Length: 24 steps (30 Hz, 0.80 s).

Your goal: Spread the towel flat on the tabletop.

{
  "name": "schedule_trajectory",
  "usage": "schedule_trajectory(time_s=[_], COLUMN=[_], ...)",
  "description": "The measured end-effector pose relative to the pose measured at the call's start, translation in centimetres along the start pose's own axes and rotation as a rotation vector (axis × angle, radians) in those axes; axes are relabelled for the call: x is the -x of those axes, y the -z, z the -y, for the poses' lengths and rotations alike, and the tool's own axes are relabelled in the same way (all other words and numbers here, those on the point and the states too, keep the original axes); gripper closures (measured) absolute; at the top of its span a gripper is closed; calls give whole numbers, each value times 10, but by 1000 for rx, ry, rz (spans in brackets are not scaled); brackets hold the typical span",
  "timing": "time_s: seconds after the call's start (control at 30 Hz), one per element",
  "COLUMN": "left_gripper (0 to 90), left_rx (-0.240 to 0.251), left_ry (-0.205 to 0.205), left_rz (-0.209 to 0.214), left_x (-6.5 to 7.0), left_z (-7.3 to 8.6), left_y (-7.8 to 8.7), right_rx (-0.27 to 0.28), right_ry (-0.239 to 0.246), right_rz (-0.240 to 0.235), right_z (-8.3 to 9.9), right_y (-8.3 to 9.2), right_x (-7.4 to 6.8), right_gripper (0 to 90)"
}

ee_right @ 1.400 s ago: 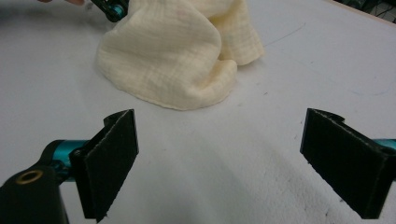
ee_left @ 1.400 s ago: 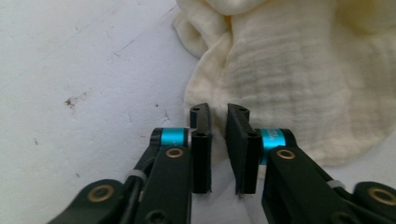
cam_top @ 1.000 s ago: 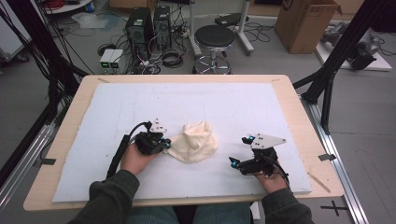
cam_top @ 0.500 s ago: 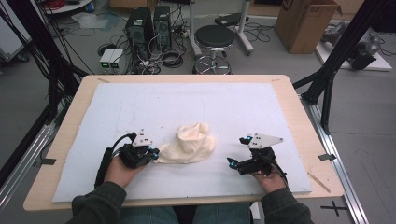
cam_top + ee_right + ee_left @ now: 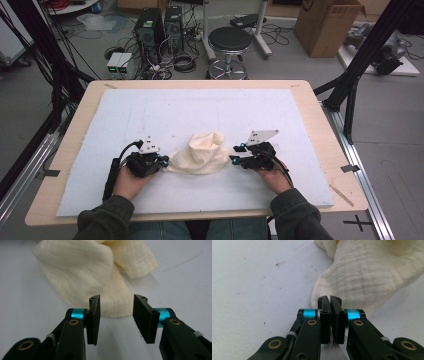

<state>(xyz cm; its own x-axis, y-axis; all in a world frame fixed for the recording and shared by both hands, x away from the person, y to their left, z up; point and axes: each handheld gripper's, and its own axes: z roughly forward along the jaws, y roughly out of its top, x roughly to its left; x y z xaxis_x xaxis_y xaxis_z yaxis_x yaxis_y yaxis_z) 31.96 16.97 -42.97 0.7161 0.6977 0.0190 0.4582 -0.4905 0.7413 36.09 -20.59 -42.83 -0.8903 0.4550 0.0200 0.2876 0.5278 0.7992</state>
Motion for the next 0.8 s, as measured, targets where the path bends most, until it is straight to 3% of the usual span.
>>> schedule_trajectory(time_s=[0.2,0.37,0.53,0.8], left_gripper=[866,865,864,865], left_rx=[1,-4,-5,-2], left_ry=[13,11,9,2], left_rz=[9,18,19,20], left_x=[-3,-3,-3,-3], left_z=[1,1,1,2], left_y=[-3,-4,-4,-1], right_rx=[-4,-73,-82,-83], right_ry=[-36,-29,-16,-32], right_rz=[-13,-34,-51,-66], right_z=[-5,-3,-3,-4], right_y=[-14,-28,-31,-23], right_x=[13,11,9,8], right_gripper=[615,681,872,892])
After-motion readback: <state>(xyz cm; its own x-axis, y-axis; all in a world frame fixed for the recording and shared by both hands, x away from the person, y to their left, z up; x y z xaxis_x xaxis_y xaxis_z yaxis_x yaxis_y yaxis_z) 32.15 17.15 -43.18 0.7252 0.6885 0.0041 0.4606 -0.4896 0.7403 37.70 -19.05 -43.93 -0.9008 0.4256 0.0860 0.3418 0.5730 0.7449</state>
